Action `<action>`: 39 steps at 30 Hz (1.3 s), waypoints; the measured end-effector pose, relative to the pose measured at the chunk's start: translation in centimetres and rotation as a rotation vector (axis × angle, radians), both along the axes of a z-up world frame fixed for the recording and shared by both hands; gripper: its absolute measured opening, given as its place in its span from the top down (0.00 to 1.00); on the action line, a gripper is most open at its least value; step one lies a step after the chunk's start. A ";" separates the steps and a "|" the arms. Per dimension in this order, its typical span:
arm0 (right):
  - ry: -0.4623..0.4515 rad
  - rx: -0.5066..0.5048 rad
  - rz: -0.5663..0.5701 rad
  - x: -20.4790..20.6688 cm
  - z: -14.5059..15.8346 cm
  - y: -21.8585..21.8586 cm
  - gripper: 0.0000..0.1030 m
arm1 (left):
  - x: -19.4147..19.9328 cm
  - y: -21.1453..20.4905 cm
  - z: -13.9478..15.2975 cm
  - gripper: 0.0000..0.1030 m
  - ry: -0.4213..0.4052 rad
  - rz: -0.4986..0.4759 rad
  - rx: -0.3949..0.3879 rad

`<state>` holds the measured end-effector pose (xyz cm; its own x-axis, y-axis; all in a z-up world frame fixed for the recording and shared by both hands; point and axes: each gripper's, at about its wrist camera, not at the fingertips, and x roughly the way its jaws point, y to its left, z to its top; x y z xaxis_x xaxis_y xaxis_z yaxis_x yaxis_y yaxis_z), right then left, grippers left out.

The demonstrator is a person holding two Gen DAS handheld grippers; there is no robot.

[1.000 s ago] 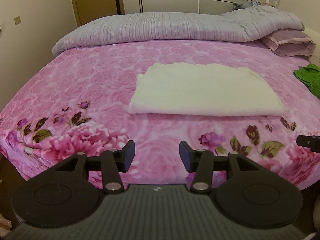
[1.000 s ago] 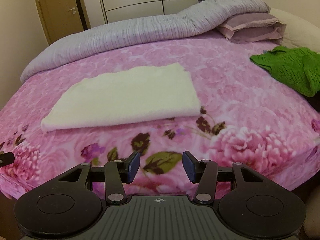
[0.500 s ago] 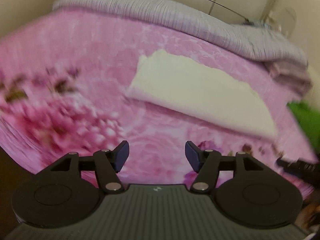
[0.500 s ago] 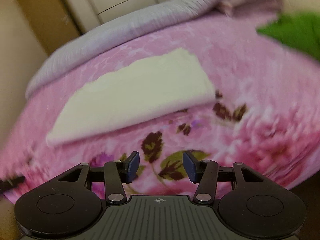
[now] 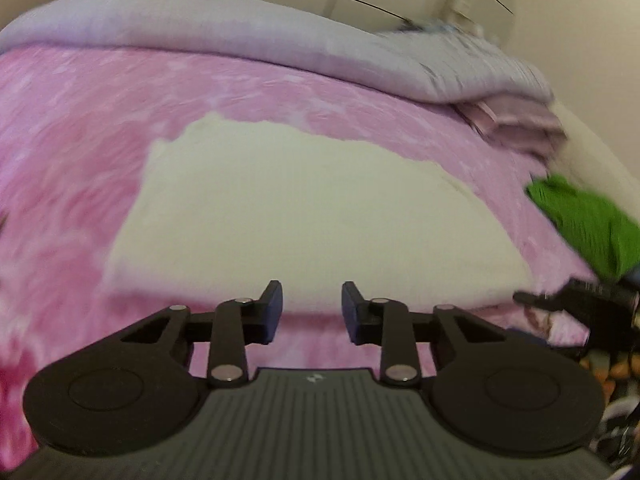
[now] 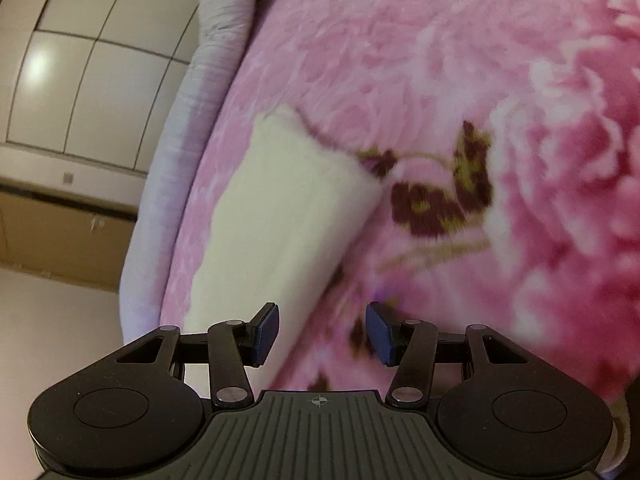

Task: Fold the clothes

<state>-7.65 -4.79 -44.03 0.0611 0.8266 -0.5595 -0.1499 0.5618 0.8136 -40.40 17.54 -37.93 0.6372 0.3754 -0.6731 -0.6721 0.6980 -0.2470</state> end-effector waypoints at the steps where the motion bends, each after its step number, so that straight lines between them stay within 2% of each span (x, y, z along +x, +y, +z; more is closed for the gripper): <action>1: 0.003 0.005 -0.012 0.2 -0.2 0.3 0.49 | 1.0 0.2 -0.3 0.77 0.011 -0.026 0.014; 6: 0.010 0.035 -0.071 0.7 -1.0 0.8 0.50 | 5.8 0.5 -1.9 0.78 0.084 -0.138 0.091; 9: 0.016 0.058 -0.103 0.9 -1.5 0.7 0.50 | 8.1 0.3 -3.6 0.77 0.168 -0.163 0.137; 12: 0.008 0.065 -0.115 1.1 -1.6 1.0 0.50 | 8.9 -0.1 -3.9 0.77 0.209 -0.172 0.175; 16: 0.003 0.070 -0.131 1.4 -1.7 1.3 0.50 | 7.3 0.6 -1.9 0.79 0.094 -0.139 0.154; 20: 0.000 0.071 -0.156 1.3 -1.9 1.6 0.50 | 7.7 2.4 -4.0 0.78 0.159 -0.141 0.109; 22: -0.008 0.063 -0.167 1.2 -1.7 1.9 0.50 | 7.6 2.6 -4.3 0.78 0.144 -0.139 0.113; 24: -0.016 0.056 -0.178 1.0 -1.6 2.2 0.50 | 6.8 3.2 -3.8 0.79 0.127 -0.119 0.083; 27: 0.051 0.071 -0.222 1.3 -1.8 2.4 0.50 | 3.9 4.8 -3.4 0.80 0.075 -0.053 0.025; 28: 0.081 0.073 -0.238 1.5 -2.0 2.6 0.52 | 2.9 5.4 -3.3 0.80 0.057 -0.031 0.006; 29: 0.112 0.064 -0.250 1.8 -2.1 2.5 0.65 | 2.0 5.9 -3.1 0.80 0.040 -0.008 -0.013; 30: 0.133 0.048 -0.254 2.0 -2.4 2.4 0.72 | 1.0 6.4 -3.0 0.80 0.022 0.014 -0.032; 31: 0.122 0.027 -0.242 2.1 -2.2 2.5 0.73 | 0.0 7.0 -2.9 0.81 0.005 0.036 -0.051; 33: 0.039 -0.039 -0.193 2.1 -1.1 3.3 0.77 | -1.9 8.0 -2.6 0.82 -0.030 0.080 -0.089; 35: -0.145 -0.123 -0.114 1.2 1.4 5.0 0.80 | -3.8 9.1 -2.3 0.82 -0.065 0.125 -0.127; 36: -0.277 -0.160 -0.062 0.2 2.9 6.1 0.81 | -4.8 9.6 -2.2 0.82 -0.082 0.147 -0.146; 39: -0.784 -0.230 0.147 -5.9 7.9 10.3 0.84 | -7.7 11.3 -1.8 0.82 -0.135 0.213 -0.204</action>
